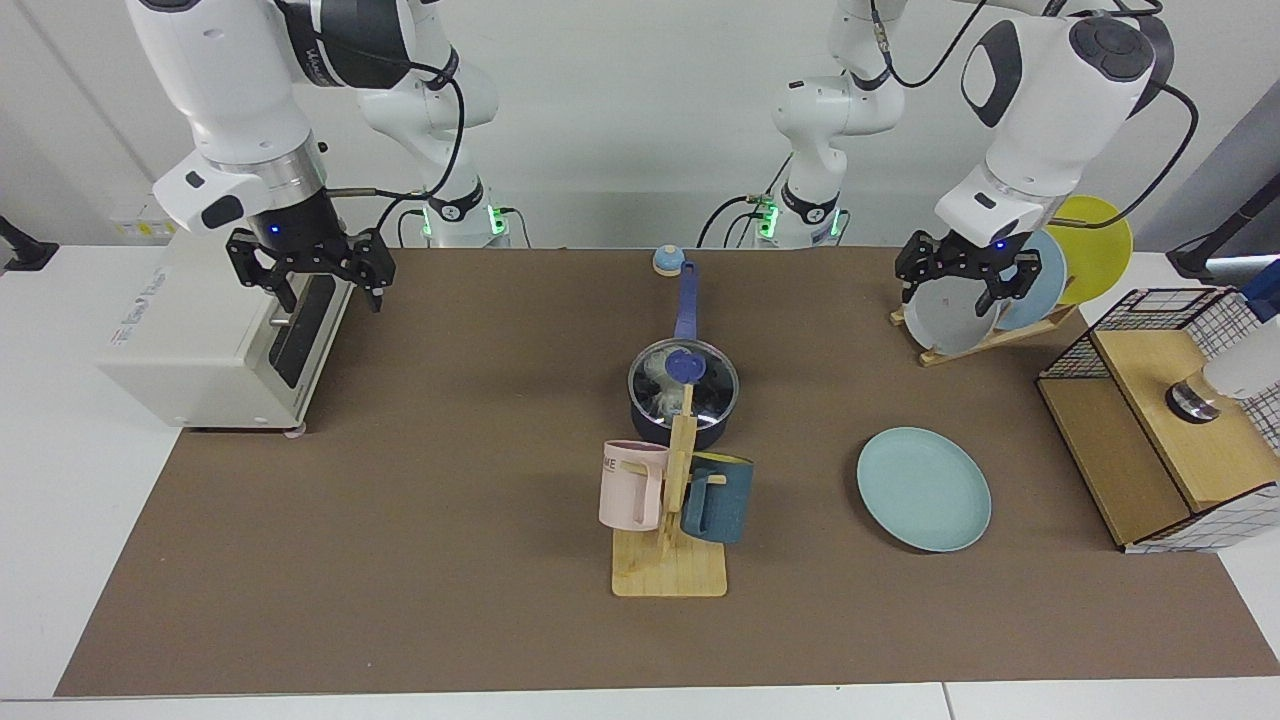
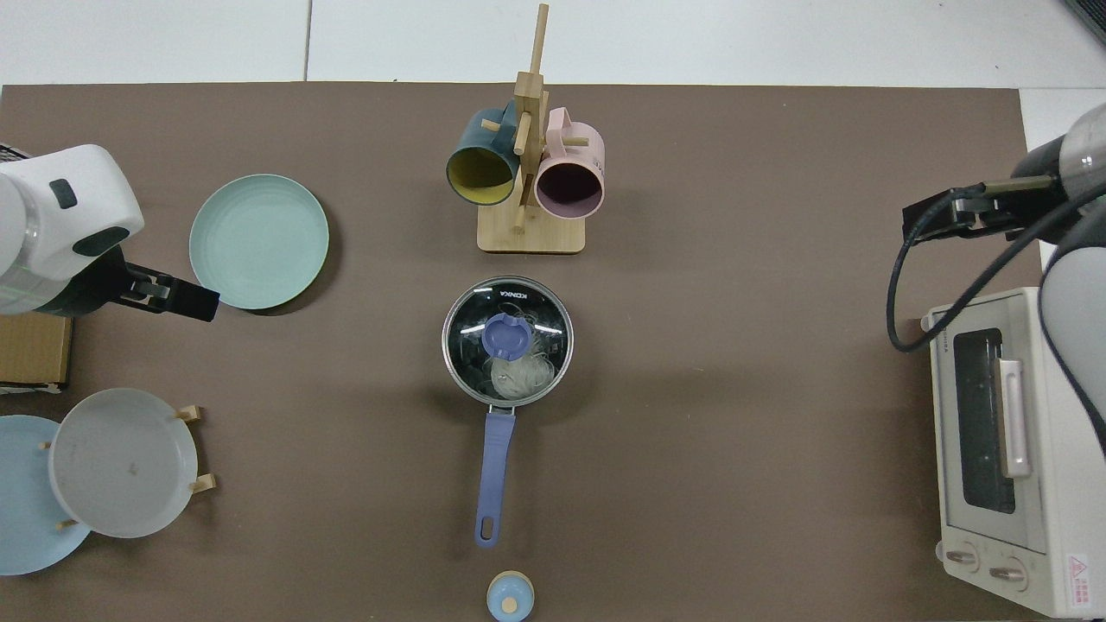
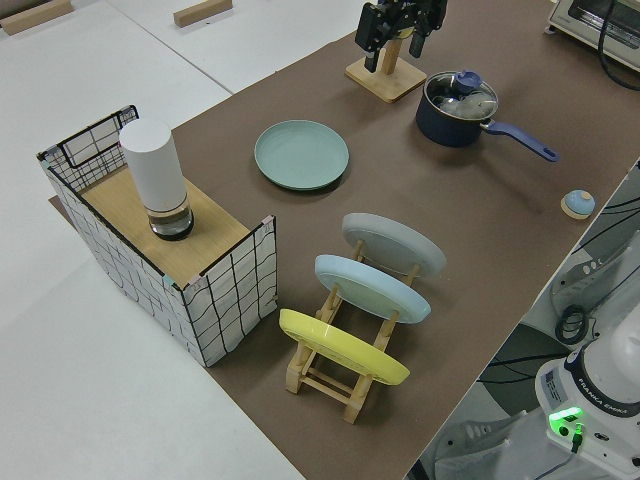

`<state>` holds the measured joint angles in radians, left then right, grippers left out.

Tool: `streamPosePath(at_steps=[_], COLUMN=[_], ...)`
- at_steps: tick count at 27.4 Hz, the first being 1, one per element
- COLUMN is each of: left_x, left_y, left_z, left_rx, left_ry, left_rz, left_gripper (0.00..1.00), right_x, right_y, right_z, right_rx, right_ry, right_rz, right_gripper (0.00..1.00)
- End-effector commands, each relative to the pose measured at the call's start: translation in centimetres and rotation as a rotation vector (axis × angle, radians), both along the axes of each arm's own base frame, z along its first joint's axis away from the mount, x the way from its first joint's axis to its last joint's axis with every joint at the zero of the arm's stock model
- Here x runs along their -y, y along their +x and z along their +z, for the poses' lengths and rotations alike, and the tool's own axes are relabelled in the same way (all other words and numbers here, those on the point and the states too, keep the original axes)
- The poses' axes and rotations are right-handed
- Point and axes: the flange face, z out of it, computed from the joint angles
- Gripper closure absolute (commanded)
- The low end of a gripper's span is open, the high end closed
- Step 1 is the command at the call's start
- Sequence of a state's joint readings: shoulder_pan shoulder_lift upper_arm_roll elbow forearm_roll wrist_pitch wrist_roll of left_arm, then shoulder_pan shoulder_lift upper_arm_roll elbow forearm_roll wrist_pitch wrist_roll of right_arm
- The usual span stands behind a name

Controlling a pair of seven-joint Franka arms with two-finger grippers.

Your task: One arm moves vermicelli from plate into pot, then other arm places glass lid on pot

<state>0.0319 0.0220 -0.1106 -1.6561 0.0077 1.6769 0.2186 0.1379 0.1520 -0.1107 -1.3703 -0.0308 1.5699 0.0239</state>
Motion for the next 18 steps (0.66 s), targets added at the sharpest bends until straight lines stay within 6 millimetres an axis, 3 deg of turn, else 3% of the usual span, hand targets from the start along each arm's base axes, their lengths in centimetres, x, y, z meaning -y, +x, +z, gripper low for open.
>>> streamPosePath(at_steps=[1, 4, 8, 18], left_x=[-0.2, -0.3, -0.8, -0.8], left_y=[-0.9, -0.8, -0.7, -0.7], left_z=[0.6, 1.4, 1.5, 1.4], left_rx=[0.006, 0.026, 0.028, 0.026], left_ry=[0.010, 0.009, 0.009, 0.010], left_rz=[-0.010, -0.006, 0.005, 0.004], left_gripper=[0.00, 0.00, 0.00, 0.00], right_x=[2.2, 4.2, 5.8, 6.1], right_y=[-4.1, -6.0, -6.2, -6.0], right_z=[0.3, 0.2, 0.1, 0.5], right_rx=[-0.023, -0.034, -0.019, -0.005], right_ry=[0.035, 0.040, 0.040, 0.048], right_rz=[0.024, 0.004, -0.037, -0.150], right_gripper=[0.00, 0.00, 0.00, 0.00])
